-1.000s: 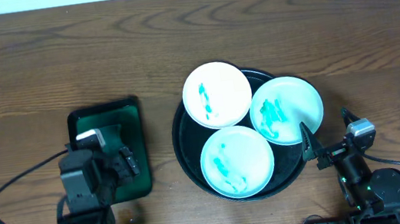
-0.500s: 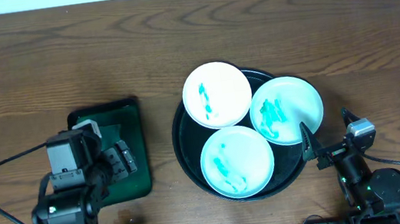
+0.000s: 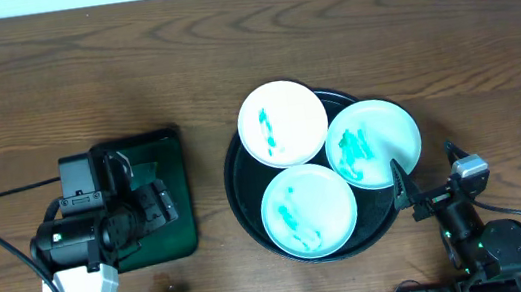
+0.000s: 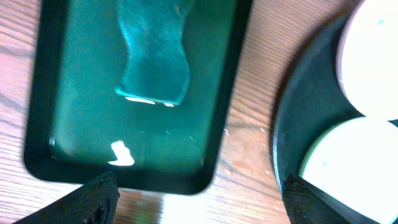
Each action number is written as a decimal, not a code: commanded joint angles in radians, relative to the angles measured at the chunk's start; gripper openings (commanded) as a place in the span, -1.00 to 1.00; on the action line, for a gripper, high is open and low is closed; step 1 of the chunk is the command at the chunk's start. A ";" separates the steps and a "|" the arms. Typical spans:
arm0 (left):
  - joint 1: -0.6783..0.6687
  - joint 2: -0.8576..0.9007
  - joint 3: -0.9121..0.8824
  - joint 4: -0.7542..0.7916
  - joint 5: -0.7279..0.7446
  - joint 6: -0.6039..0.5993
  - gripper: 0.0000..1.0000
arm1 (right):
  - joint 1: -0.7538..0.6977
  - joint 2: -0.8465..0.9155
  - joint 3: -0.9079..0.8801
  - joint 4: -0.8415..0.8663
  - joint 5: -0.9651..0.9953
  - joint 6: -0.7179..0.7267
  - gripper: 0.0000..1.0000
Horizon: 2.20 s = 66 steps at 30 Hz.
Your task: Clean dirty plates on tray and stack at the side
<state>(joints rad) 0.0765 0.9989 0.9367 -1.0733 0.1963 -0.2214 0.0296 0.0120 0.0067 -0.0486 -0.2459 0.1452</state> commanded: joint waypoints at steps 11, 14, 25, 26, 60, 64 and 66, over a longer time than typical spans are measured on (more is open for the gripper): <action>-0.004 -0.006 0.030 -0.029 0.011 0.037 0.70 | 0.017 -0.003 -0.002 -0.005 0.006 -0.004 0.99; -0.004 -0.005 0.030 -0.034 -0.033 0.037 0.70 | 0.017 -0.003 -0.002 -0.005 0.006 -0.004 0.99; -0.004 -0.005 0.030 -0.010 -0.033 0.037 0.70 | 0.017 -0.003 -0.002 -0.005 0.006 -0.004 0.98; -0.004 -0.005 0.030 -0.010 -0.033 0.037 0.70 | 0.017 -0.003 -0.002 -0.005 0.006 -0.004 0.98; -0.004 -0.005 0.030 -0.010 -0.028 0.036 0.70 | 0.017 -0.003 -0.002 -0.005 0.006 -0.004 0.99; -0.004 -0.006 0.030 -0.010 -0.025 0.036 0.70 | 0.017 -0.003 -0.002 -0.005 0.006 -0.004 0.99; -0.004 -0.006 0.030 -0.010 -0.025 0.033 0.70 | 0.017 -0.003 -0.002 -0.005 0.006 -0.004 0.98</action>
<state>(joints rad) 0.0765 0.9985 0.9375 -1.0840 0.1768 -0.2047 0.0296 0.0120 0.0067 -0.0486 -0.2459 0.1452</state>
